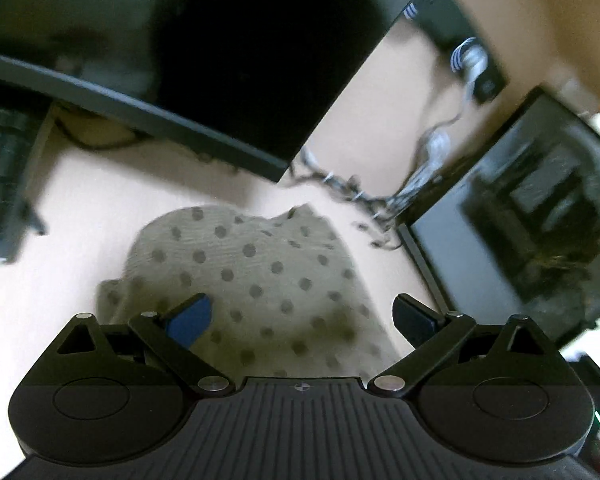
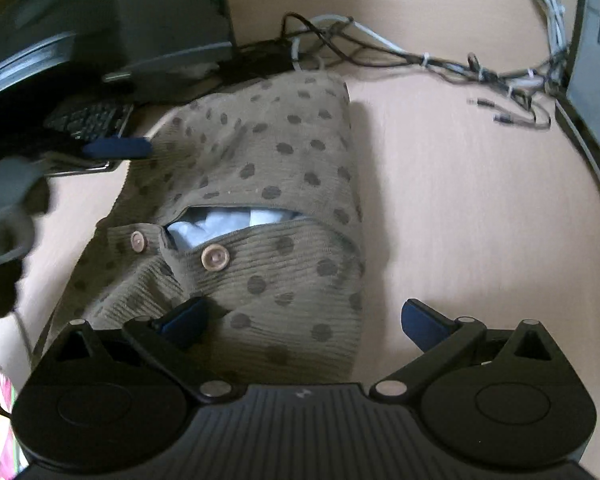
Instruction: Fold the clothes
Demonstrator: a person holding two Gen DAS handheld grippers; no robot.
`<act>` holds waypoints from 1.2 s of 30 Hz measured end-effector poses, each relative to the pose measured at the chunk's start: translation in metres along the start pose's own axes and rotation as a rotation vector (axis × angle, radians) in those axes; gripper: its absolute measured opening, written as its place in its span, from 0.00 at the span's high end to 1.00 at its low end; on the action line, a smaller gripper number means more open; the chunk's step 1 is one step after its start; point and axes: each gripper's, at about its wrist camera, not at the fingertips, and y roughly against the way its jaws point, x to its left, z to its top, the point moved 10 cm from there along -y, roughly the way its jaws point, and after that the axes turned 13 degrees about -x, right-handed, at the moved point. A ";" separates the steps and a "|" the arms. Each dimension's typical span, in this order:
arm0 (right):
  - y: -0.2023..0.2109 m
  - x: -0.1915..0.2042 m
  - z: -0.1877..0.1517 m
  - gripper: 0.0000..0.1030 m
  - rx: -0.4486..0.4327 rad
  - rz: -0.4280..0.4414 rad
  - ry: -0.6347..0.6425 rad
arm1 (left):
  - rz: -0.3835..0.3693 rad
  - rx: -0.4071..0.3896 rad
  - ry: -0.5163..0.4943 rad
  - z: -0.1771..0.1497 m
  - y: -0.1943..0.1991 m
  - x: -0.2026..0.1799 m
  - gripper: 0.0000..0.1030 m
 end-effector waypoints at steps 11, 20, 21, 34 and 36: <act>0.046 -0.043 0.038 0.00 -0.199 -0.012 0.196 | 0.377 -0.106 -0.089 -0.026 0.103 0.026 0.00; 0.032 -0.022 0.019 0.00 -0.202 0.105 0.355 | 0.454 -0.037 -0.062 -0.077 0.102 0.003 0.00; 0.028 -0.020 0.012 0.00 -0.198 0.104 0.388 | 0.479 -0.017 -0.070 -0.083 0.098 0.002 0.00; 0.019 -0.011 -0.016 0.00 -0.148 0.051 0.578 | 0.581 0.073 -0.148 -0.110 0.099 0.009 0.00; 0.031 -0.008 -0.009 0.00 -0.156 0.024 0.547 | 0.594 0.081 -0.152 -0.106 0.101 0.018 0.00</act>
